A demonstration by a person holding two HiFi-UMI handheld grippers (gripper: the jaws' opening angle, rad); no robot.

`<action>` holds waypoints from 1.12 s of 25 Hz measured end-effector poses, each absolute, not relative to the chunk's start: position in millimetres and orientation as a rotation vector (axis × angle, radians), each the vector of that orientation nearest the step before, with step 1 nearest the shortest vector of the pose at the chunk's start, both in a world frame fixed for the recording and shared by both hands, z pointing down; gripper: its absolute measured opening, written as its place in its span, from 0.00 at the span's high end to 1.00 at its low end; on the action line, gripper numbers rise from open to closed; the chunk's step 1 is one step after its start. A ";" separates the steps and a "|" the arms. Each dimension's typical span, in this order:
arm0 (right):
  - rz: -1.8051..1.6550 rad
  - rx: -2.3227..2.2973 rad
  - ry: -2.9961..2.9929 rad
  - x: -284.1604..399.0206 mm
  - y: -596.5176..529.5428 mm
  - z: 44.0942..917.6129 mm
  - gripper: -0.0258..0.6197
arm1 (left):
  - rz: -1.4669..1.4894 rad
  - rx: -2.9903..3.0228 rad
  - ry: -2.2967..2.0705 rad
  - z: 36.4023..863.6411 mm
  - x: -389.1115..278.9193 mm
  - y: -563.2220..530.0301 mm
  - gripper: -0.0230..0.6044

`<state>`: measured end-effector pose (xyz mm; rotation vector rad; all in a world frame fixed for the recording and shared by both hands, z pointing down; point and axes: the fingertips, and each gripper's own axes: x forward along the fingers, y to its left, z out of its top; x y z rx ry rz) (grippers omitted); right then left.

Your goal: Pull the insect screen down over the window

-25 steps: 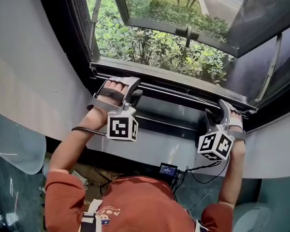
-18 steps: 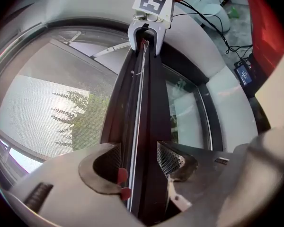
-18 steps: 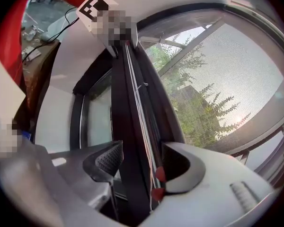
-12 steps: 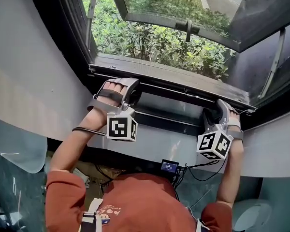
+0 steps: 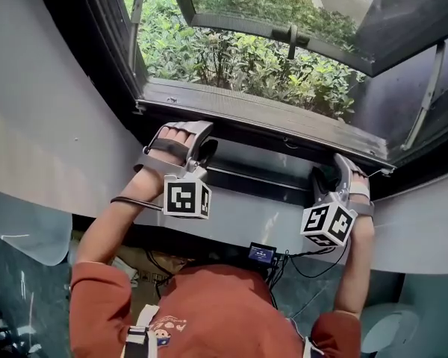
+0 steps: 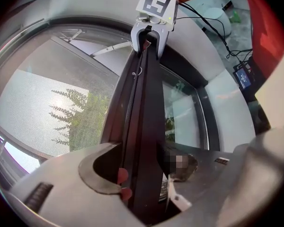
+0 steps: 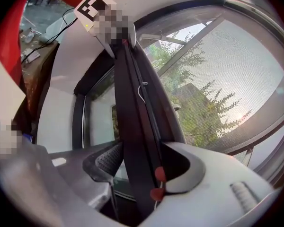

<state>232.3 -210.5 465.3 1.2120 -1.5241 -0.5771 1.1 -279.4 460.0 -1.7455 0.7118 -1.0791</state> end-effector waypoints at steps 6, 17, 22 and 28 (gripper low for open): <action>-0.555 1.262 -1.569 233.6 -216.3 461.2 0.57 | -1.065 -1.753 0.723 459.0 5.0 -286.0 0.59; -0.645 1.355 -1.586 234.3 -216.7 455.8 0.57 | -0.993 -1.771 0.758 455.5 4.8 -283.2 0.59; -0.667 1.391 -1.603 233.2 -217.3 453.4 0.57 | -0.971 -1.780 0.782 454.1 3.4 -282.9 0.59; -0.684 1.478 -1.655 231.1 -207.0 446.4 0.57 | -0.866 -1.853 0.870 445.9 0.0 -274.6 0.59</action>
